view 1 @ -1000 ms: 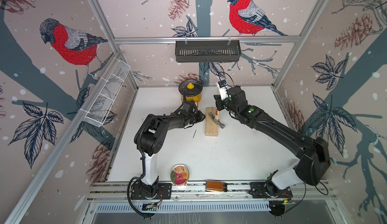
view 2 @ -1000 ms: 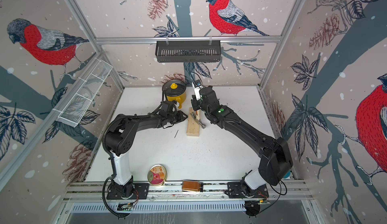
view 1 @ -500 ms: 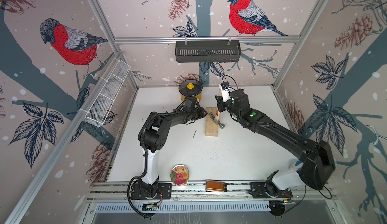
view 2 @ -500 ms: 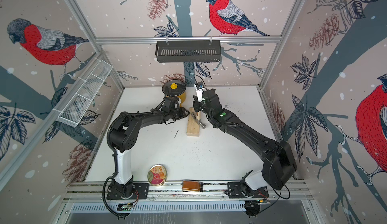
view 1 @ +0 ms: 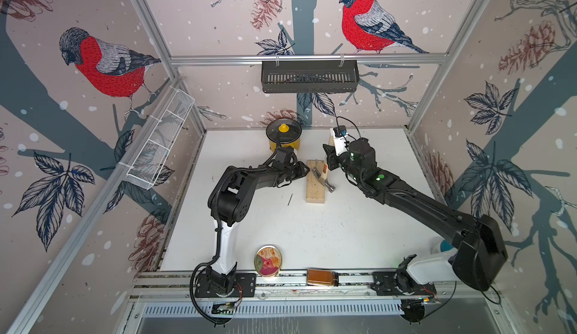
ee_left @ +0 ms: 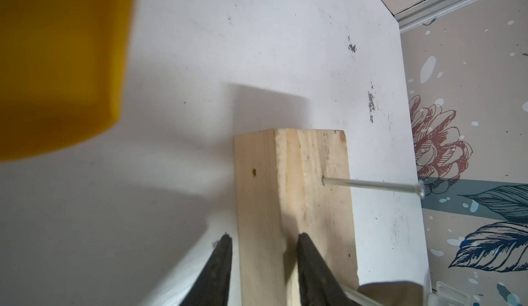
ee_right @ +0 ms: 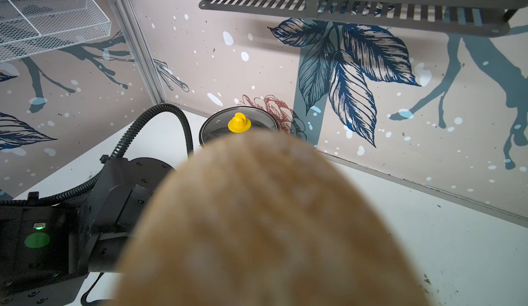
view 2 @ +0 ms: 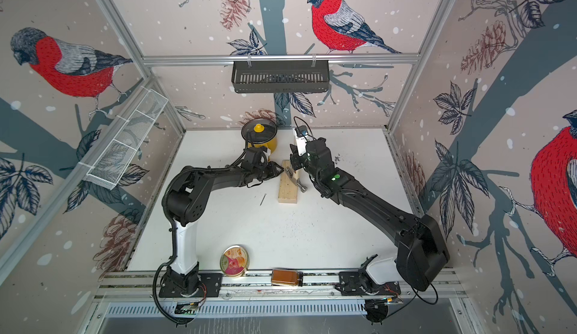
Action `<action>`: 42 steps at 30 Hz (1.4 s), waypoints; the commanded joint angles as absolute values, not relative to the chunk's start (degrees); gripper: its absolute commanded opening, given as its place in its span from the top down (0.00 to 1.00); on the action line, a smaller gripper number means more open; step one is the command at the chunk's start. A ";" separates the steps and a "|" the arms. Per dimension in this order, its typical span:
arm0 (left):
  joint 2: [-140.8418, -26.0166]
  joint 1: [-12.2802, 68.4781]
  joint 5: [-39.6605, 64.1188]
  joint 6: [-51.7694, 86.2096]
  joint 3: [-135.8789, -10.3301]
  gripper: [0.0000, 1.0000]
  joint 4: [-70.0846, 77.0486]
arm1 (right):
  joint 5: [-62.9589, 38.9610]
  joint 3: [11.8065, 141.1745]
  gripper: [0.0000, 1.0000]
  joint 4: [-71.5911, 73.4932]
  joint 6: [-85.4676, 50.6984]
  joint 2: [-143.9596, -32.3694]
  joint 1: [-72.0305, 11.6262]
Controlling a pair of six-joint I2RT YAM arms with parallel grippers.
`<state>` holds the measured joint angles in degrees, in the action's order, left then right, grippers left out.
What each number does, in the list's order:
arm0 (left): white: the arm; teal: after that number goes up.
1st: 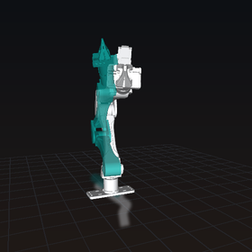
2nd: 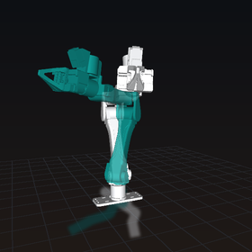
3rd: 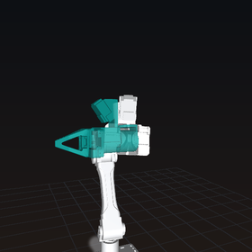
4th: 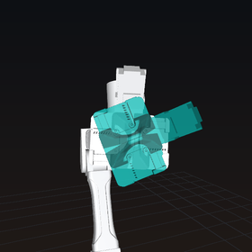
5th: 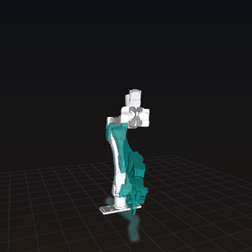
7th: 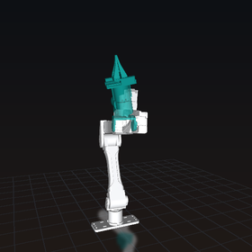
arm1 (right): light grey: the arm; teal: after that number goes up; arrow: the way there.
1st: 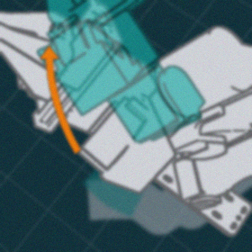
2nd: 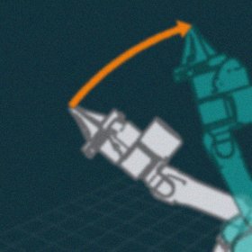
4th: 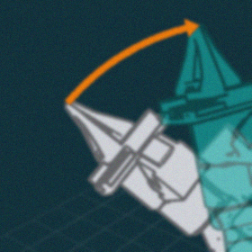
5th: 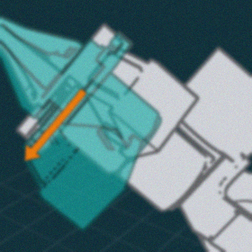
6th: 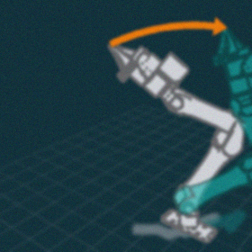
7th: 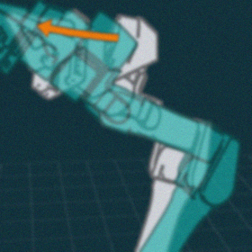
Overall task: Use a claw hammer to pull out a nail
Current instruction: Remove the nail from the mounting plate.
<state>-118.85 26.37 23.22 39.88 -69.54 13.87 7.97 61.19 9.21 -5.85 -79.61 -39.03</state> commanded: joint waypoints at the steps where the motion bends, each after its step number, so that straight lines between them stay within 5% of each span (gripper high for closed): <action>1: -118.81 26.29 23.03 40.05 -68.22 0.62 10.54 | 5.95 59.45 1.00 10.46 -7.78 -78.70 -39.26; 42: -116.59 26.35 23.61 40.08 -62.64 0.63 12.55 | 6.34 43.90 1.00 20.45 -10.39 -67.81 -39.90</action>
<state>-116.36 26.37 25.65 40.42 -63.29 19.68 8.23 44.82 22.70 -6.28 -68.34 -39.68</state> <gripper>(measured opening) 0.375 0.244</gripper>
